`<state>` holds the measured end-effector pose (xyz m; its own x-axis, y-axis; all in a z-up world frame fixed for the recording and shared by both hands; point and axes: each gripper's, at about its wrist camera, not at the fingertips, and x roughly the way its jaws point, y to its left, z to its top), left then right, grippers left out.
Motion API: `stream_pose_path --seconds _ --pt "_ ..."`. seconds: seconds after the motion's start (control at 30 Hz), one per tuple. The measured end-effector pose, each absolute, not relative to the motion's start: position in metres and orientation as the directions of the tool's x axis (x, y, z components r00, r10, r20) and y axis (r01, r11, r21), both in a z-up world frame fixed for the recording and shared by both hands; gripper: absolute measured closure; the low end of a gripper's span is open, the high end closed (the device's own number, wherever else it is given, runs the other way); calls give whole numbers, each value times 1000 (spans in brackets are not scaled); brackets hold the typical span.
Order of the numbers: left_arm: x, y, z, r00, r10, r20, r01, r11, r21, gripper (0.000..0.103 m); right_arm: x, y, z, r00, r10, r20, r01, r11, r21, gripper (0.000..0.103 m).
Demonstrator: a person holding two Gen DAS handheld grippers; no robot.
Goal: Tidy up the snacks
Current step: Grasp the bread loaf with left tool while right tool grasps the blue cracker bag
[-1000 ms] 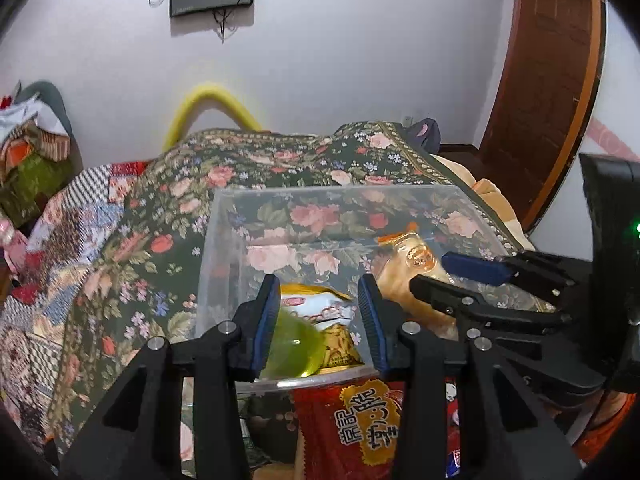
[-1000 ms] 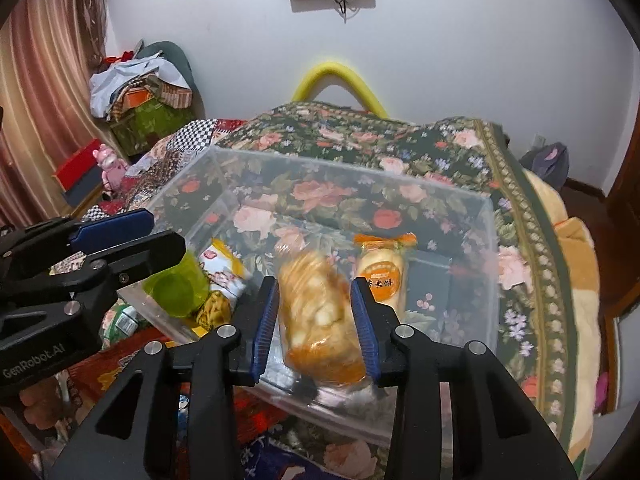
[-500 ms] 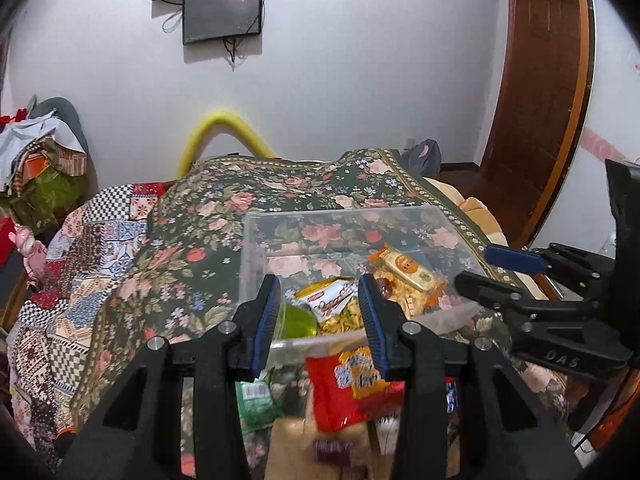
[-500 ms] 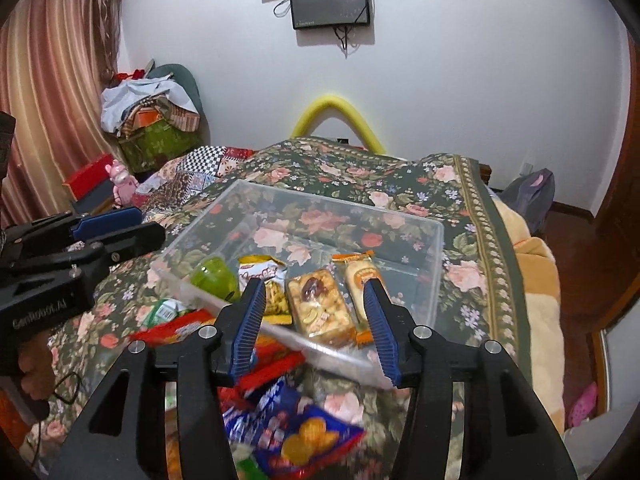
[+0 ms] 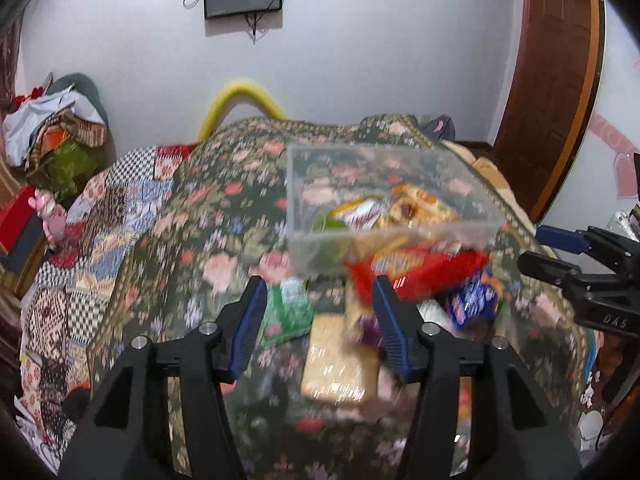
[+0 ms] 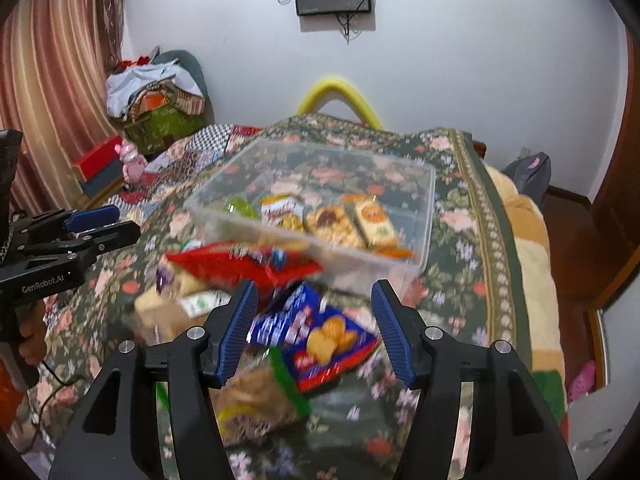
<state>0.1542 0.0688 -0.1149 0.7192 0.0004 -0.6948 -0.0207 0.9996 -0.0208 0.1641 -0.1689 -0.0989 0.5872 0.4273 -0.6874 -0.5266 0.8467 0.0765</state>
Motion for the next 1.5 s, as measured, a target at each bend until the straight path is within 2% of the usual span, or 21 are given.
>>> stream_pose_path --seconds 0.23,0.37,0.5,0.6,0.73,0.8,0.9,1.03,1.07,1.2,1.5 --pt "143 77 -150 655 -14 -756 -25 999 -40 42 161 -164 -129 533 408 -742 -518 850 95 43" --pt "146 70 -167 616 -42 -787 2 999 -52 39 171 -161 -140 526 389 -757 -501 860 94 30" --pt "152 62 -182 592 -62 -804 21 998 -62 35 179 -155 -150 500 373 -782 -510 856 82 28" --pt "161 60 -191 578 -61 -814 16 998 -63 34 180 -153 -156 490 373 -788 -515 853 84 16" --pt "173 56 -202 559 -51 -828 10 998 -55 34 186 -151 -159 477 386 -790 -516 850 104 12" --pt "176 54 -207 553 -47 -832 8 999 -51 34 190 -150 -162 461 395 -795 -520 846 119 6" --pt "179 54 -212 557 -63 -828 6 997 -72 36 191 -148 -162 461 398 -793 -523 844 119 4" --pt "180 55 -213 571 -81 -817 14 996 -89 46 192 -144 -166 438 414 -798 -541 830 134 5" --pt "179 54 -212 575 -81 -814 19 996 -87 47 192 -144 -168 422 424 -802 -545 825 149 8" --pt "178 54 -211 583 -70 -810 17 997 -74 47 190 -143 -173 391 446 -805 -552 814 182 40" --pt "162 65 -204 592 -35 -805 -16 998 -55 48 182 -155 -164 409 449 -795 -541 821 185 47"
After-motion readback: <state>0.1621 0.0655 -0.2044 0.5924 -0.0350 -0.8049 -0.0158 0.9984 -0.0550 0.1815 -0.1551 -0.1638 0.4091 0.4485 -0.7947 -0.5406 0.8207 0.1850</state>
